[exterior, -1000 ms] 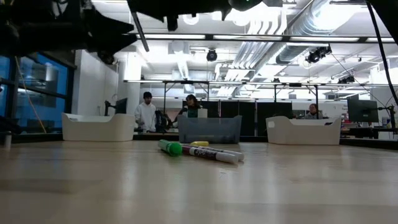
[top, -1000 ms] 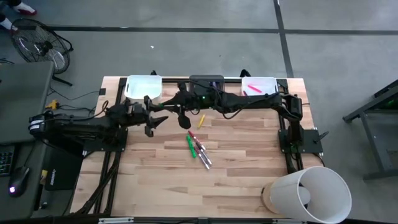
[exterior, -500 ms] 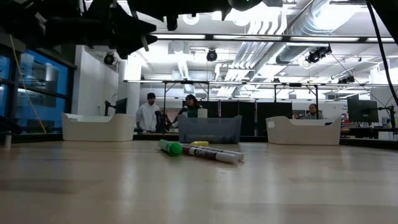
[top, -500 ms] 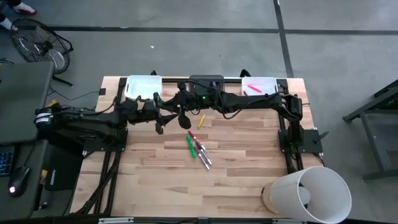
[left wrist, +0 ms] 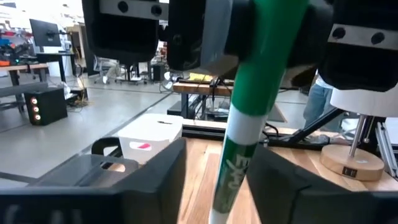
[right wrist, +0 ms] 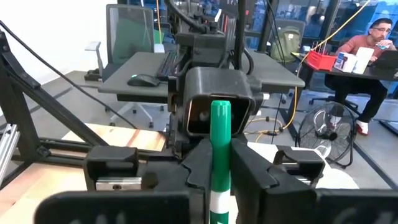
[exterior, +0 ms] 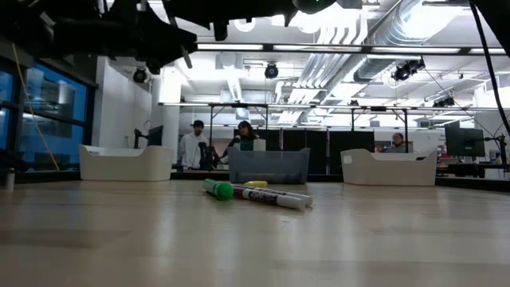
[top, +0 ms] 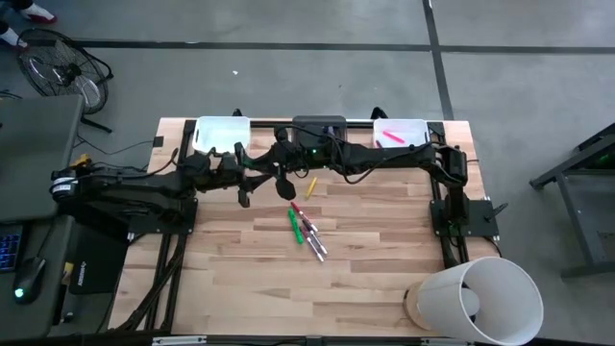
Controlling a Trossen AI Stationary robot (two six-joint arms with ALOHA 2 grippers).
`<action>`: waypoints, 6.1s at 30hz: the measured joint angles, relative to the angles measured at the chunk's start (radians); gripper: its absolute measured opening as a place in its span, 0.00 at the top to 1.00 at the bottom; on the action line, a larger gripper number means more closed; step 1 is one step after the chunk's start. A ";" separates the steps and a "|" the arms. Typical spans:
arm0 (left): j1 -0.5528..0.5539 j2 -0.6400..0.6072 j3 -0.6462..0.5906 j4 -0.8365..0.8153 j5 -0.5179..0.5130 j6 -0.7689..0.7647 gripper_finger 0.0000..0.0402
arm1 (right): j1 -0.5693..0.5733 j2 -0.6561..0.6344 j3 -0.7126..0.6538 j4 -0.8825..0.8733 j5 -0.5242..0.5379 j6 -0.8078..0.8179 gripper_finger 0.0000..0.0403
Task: Pick & Place Markers
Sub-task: Put the green highlighter pen into the left white bin, then put the yellow pen into the right white bin
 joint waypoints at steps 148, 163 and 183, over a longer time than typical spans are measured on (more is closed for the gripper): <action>0.785 0.237 0.253 -0.823 -0.135 -1.004 0.72 | 0.052 -0.231 -0.328 -0.396 0.268 0.042 0.59; 0.785 0.222 0.303 -0.658 0.390 -0.322 0.72 | 0.049 -0.265 -0.326 -0.518 0.300 0.047 0.59; 0.479 0.011 0.303 -0.876 0.522 -0.107 0.72 | 0.020 -0.196 -0.327 -0.697 0.215 -0.349 0.59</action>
